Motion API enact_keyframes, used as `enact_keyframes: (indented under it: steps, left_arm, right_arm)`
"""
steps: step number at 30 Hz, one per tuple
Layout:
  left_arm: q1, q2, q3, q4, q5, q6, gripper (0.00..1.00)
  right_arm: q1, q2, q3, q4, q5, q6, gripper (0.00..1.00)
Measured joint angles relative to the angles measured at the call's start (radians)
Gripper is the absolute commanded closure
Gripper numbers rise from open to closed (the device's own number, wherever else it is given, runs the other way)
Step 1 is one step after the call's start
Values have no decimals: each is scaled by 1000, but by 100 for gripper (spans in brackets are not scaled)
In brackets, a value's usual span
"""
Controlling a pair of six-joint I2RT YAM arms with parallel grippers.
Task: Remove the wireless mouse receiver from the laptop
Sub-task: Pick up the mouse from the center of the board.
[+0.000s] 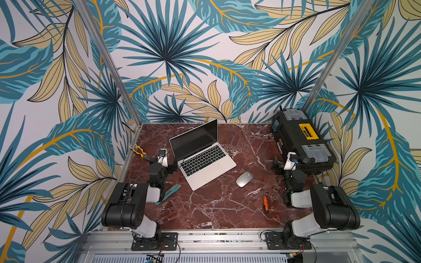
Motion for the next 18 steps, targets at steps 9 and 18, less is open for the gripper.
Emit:
enact_keyframes:
  steps: [9,18]
  left_arm:
    - [-23,-252,164,-392,-143,-150,0]
    - [-13,-470,210,-745,-56,-379,0]
  right_arm:
    - [-2,-97,107,-223,9,8,1]
    - [45,-385,234,-593,-24,157,10]
